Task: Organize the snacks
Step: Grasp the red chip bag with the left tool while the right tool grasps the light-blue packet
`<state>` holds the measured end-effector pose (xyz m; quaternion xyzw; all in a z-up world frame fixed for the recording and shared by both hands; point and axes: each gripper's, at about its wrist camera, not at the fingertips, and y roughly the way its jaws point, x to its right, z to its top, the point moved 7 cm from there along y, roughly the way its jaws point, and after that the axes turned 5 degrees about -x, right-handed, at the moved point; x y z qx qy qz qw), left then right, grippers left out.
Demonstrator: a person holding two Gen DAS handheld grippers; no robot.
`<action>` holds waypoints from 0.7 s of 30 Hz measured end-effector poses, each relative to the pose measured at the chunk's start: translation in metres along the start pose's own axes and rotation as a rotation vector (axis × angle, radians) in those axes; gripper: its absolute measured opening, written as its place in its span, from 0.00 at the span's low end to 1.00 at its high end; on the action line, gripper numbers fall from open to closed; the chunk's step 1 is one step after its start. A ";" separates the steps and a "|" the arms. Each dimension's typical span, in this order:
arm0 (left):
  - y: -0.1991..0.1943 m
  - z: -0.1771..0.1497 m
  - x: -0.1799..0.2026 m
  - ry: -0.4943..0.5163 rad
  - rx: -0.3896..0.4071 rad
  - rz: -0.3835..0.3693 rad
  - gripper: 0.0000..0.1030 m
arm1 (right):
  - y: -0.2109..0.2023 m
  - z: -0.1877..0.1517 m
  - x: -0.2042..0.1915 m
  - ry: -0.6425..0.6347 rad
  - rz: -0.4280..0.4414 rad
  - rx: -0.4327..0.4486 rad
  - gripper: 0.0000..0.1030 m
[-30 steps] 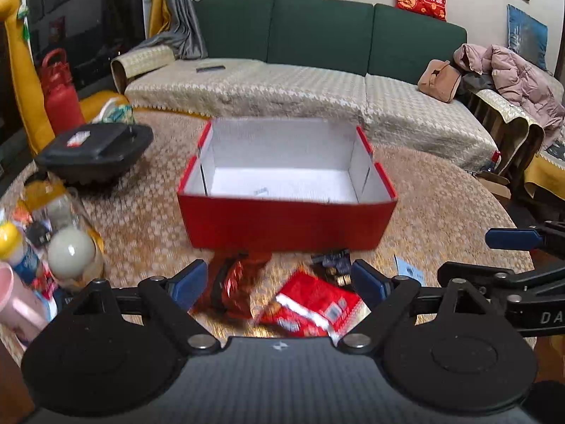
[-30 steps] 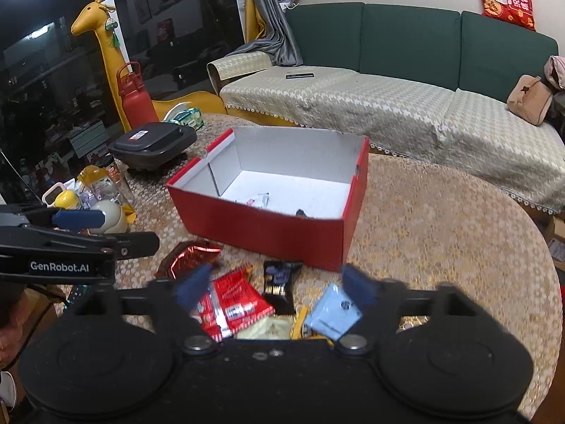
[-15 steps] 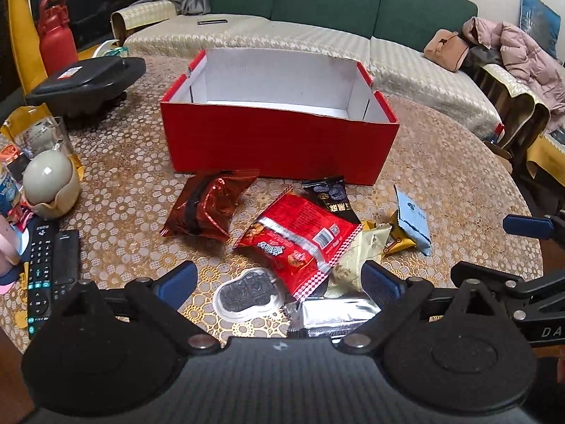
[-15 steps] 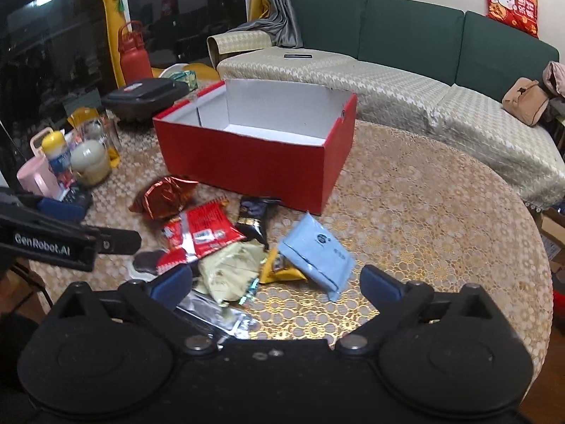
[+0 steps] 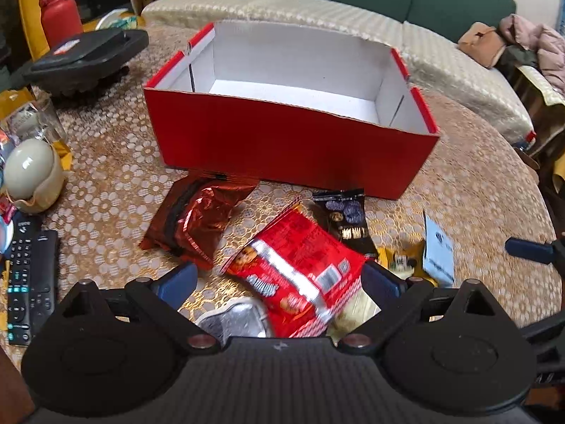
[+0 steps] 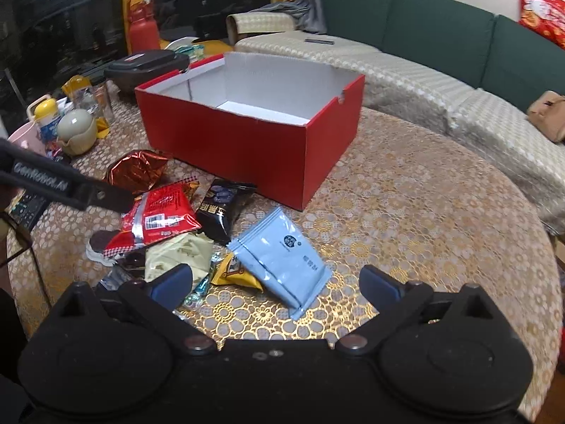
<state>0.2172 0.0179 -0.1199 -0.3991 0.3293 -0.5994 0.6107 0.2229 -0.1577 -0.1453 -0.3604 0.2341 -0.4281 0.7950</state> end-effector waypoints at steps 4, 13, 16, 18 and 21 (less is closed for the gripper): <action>0.017 0.011 0.004 -0.050 -0.042 0.005 0.97 | 0.014 0.007 0.006 -0.051 0.072 -0.027 0.95; 0.053 0.022 -0.011 -0.314 -0.175 0.016 0.97 | 0.037 0.014 0.020 -0.136 0.163 -0.089 0.87; 0.060 0.021 -0.014 -0.357 -0.201 0.017 0.97 | 0.038 0.010 0.020 -0.186 0.203 -0.121 0.86; 0.064 0.020 -0.014 -0.367 -0.213 0.017 0.97 | 0.039 0.007 0.022 -0.225 0.214 -0.139 0.85; 0.068 0.019 -0.013 -0.380 -0.226 0.018 0.97 | 0.045 0.005 0.024 -0.275 0.226 -0.169 0.83</action>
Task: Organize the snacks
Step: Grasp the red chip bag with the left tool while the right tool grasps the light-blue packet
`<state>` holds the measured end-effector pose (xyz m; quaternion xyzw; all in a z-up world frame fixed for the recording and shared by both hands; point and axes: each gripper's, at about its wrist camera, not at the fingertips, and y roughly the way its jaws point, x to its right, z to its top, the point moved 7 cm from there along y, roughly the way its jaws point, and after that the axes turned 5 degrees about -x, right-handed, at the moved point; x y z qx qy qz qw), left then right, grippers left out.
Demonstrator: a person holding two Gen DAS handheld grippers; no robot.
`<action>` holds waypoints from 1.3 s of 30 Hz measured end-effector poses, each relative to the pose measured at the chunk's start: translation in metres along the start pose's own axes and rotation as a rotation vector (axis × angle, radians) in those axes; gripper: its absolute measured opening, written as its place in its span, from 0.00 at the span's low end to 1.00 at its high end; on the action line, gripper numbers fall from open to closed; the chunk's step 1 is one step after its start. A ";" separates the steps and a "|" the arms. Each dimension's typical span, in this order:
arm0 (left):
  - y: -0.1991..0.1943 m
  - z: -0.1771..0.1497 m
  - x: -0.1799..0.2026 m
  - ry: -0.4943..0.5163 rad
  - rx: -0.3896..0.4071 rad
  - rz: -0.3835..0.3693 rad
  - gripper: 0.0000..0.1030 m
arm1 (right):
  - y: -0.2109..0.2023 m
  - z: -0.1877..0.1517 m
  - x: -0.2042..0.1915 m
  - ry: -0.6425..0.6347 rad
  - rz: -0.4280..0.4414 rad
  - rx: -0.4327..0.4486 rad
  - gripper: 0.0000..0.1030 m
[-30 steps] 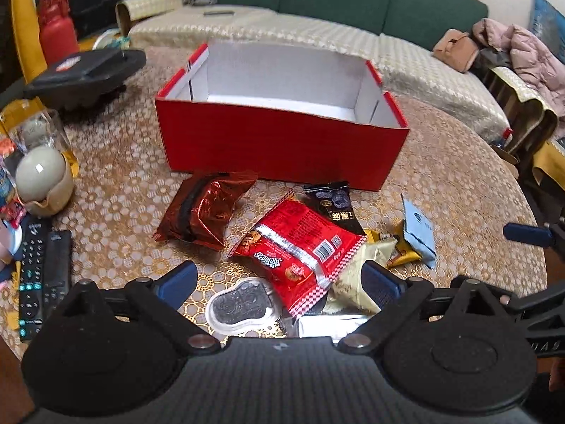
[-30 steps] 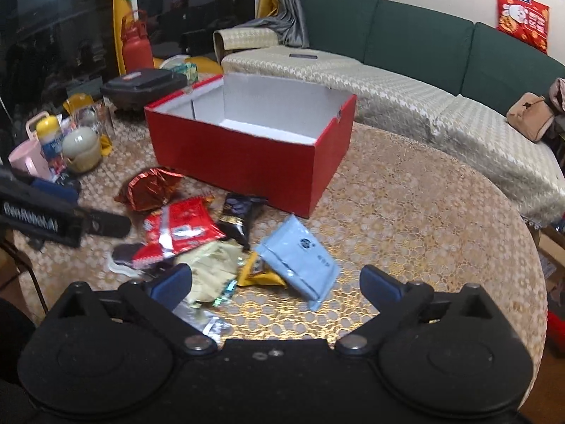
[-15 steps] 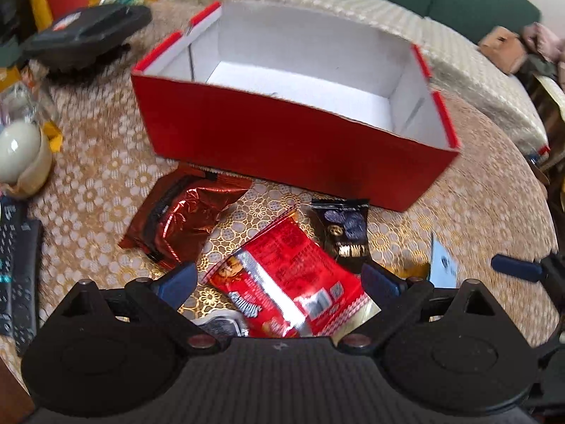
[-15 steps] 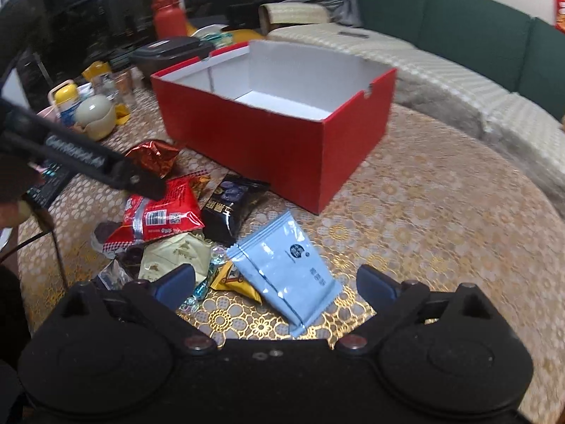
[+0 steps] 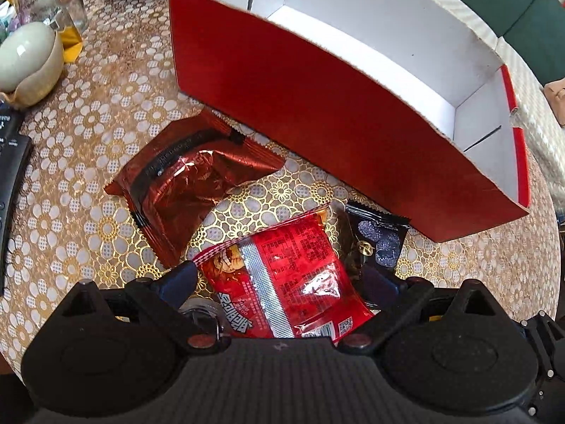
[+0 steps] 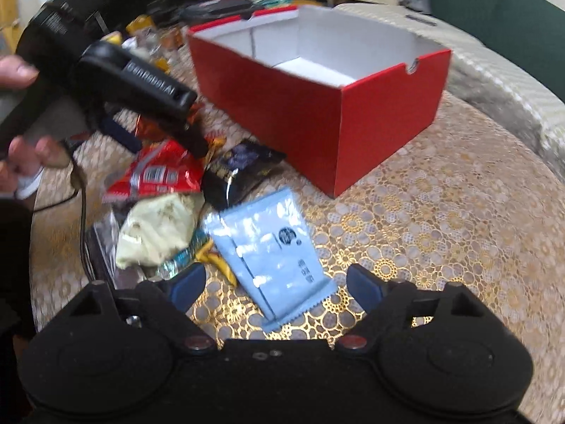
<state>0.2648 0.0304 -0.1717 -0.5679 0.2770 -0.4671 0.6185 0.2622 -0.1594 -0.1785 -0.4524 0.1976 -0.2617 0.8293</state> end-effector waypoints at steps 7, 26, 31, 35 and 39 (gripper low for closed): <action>0.008 0.003 -0.007 -0.060 -0.022 0.021 0.96 | 0.020 0.002 0.003 -0.096 -0.045 -0.056 0.77; 0.009 -0.002 -0.018 -0.073 -0.029 -0.030 0.71 | 0.009 -0.003 -0.006 -0.018 -0.104 0.036 0.40; 0.002 -0.007 -0.026 -0.073 -0.019 -0.051 0.71 | 0.000 -0.011 -0.010 0.039 -0.135 0.054 0.38; -0.005 -0.013 -0.035 -0.070 -0.014 -0.064 0.71 | -0.011 -0.017 -0.014 0.084 -0.144 0.071 0.36; -0.013 -0.021 -0.038 -0.064 -0.010 -0.078 0.71 | -0.020 -0.025 -0.020 0.133 -0.153 0.087 0.30</action>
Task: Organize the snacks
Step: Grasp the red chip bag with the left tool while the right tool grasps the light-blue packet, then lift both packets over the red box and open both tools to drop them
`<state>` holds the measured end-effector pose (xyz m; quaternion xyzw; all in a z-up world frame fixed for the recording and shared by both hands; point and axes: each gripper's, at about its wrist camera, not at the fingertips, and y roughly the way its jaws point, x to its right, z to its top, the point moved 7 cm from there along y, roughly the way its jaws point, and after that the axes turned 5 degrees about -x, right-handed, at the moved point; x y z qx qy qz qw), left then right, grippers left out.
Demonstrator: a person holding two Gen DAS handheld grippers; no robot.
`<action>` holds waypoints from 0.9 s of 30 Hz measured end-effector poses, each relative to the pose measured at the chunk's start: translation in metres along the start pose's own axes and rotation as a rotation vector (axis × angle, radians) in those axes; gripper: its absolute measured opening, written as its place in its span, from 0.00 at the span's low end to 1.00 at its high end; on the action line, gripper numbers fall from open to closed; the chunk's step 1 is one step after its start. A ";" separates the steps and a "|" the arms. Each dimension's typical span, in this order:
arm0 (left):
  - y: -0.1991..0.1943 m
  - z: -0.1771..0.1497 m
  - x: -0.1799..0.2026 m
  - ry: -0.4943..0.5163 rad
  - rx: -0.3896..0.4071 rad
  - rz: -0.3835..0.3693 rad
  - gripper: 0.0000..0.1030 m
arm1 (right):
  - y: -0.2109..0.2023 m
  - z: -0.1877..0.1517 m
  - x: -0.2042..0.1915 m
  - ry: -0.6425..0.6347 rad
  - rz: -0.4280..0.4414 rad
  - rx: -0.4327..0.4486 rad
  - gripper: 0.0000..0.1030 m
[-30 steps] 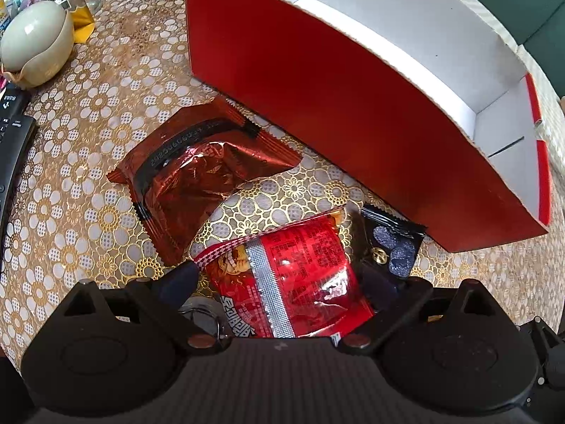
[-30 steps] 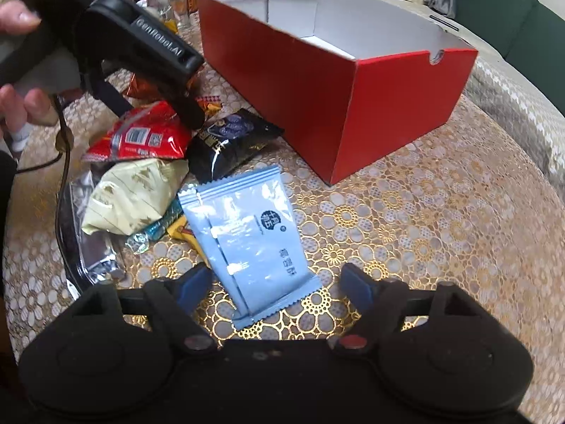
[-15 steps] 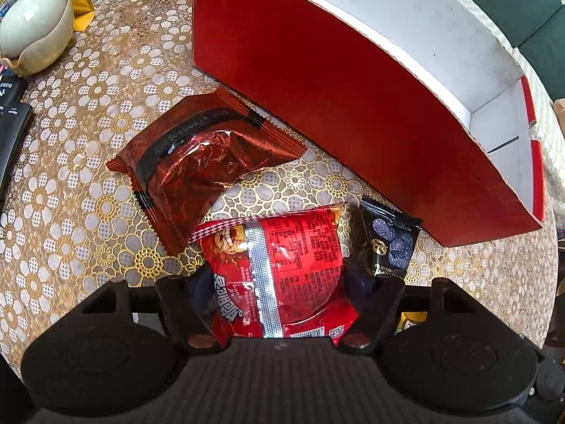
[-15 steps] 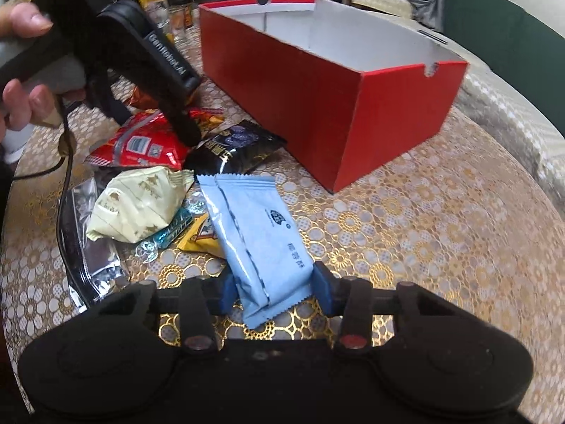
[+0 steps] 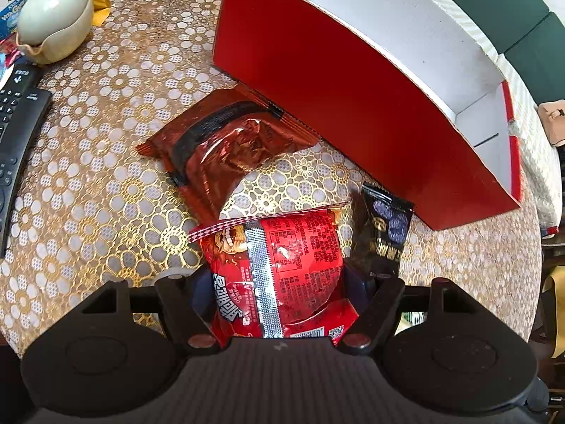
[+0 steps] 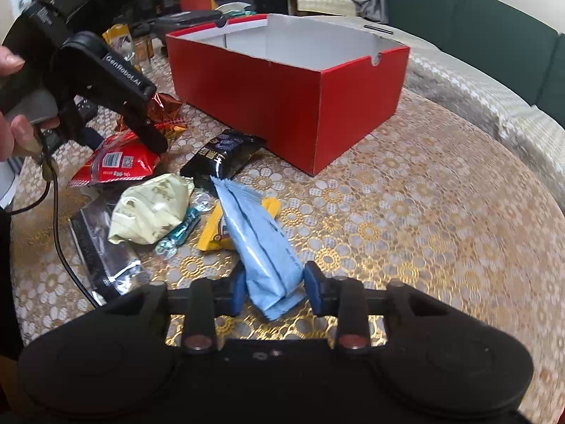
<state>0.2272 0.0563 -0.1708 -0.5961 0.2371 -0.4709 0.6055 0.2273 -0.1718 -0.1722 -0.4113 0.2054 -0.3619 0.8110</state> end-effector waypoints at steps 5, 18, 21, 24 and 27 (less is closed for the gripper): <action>-0.012 -0.009 -0.001 0.015 0.011 -0.019 0.71 | -0.012 -0.004 -0.009 0.049 0.003 0.032 0.26; -0.035 -0.024 -0.004 0.050 0.041 -0.044 0.71 | -0.019 -0.012 -0.029 0.102 -0.045 0.015 0.23; -0.036 -0.025 -0.005 0.057 0.040 -0.044 0.71 | -0.017 -0.014 -0.035 0.084 -0.046 0.005 0.25; -0.036 -0.025 -0.005 0.064 0.039 -0.045 0.71 | -0.013 -0.015 -0.038 0.090 -0.012 -0.009 0.29; -0.036 -0.025 -0.003 0.074 0.041 -0.045 0.71 | -0.008 -0.016 -0.041 0.079 0.012 -0.031 0.31</action>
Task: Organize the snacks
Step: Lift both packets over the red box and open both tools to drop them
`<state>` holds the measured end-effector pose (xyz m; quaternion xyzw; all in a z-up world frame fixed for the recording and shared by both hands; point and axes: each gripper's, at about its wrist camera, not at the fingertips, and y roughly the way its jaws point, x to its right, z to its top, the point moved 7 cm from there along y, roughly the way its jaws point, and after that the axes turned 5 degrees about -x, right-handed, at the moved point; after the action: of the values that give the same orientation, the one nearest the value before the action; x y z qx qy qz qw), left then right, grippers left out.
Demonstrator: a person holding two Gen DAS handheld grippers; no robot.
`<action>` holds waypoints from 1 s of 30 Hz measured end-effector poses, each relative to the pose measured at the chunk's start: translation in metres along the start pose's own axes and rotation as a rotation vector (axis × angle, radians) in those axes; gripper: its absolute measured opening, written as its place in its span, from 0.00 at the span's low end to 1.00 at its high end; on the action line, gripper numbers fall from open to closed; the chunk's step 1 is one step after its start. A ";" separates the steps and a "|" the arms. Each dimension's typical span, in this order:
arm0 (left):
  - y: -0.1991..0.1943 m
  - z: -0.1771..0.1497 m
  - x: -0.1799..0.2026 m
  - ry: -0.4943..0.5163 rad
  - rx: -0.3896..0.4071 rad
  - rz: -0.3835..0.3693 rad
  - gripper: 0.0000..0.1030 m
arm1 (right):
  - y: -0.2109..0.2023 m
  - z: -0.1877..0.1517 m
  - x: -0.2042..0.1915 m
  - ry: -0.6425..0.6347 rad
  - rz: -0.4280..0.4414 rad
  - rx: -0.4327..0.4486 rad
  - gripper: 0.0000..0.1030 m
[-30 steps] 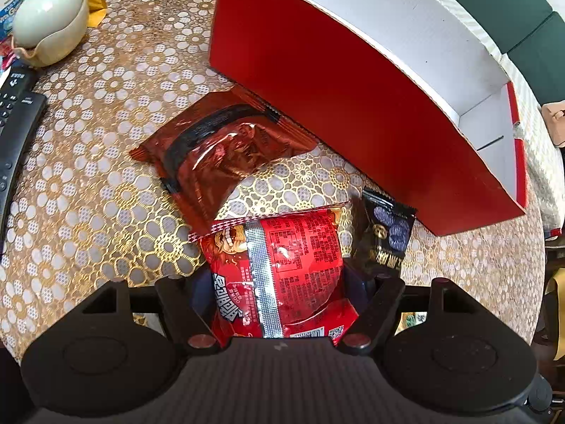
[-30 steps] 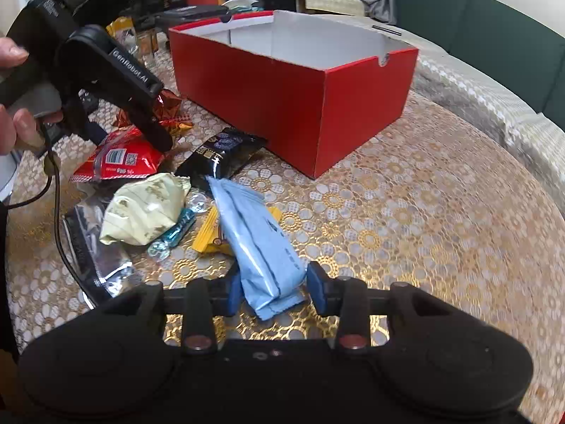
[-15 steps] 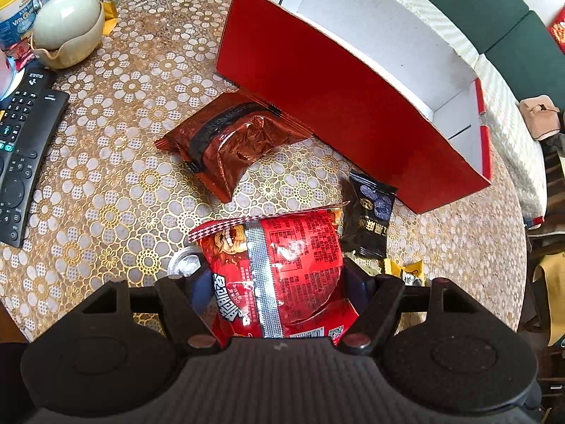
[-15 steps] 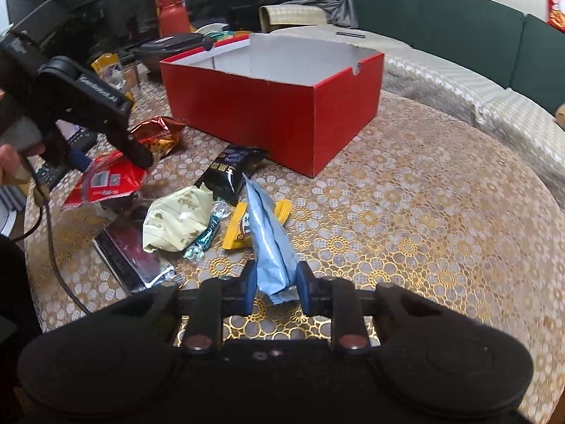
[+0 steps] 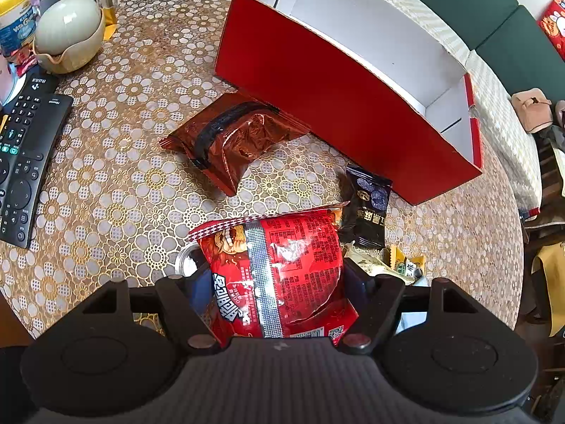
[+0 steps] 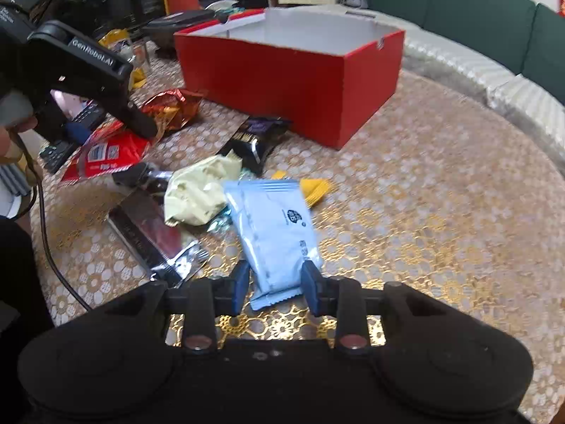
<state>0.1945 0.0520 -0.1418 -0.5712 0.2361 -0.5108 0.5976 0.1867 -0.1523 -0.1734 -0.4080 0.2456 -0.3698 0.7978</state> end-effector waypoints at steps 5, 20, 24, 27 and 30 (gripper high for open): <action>0.001 0.001 0.003 0.016 0.001 0.000 0.71 | 0.005 0.004 -0.001 -0.033 -0.010 -0.010 0.35; 0.007 0.003 0.005 0.047 -0.006 -0.006 0.71 | 0.024 0.024 -0.004 -0.191 -0.038 -0.034 0.79; 0.008 0.003 0.003 0.046 -0.008 -0.004 0.71 | 0.029 0.024 -0.007 -0.198 -0.034 -0.044 0.67; 0.008 0.004 0.002 0.047 -0.008 -0.006 0.71 | 0.029 0.022 -0.008 -0.198 -0.037 -0.043 0.56; 0.007 0.003 0.003 0.051 -0.006 -0.006 0.71 | 0.028 0.021 -0.007 -0.184 -0.041 -0.036 0.47</action>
<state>0.2009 0.0499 -0.1469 -0.5605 0.2511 -0.5265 0.5879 0.2082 -0.1255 -0.1847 -0.4594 0.1693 -0.3425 0.8019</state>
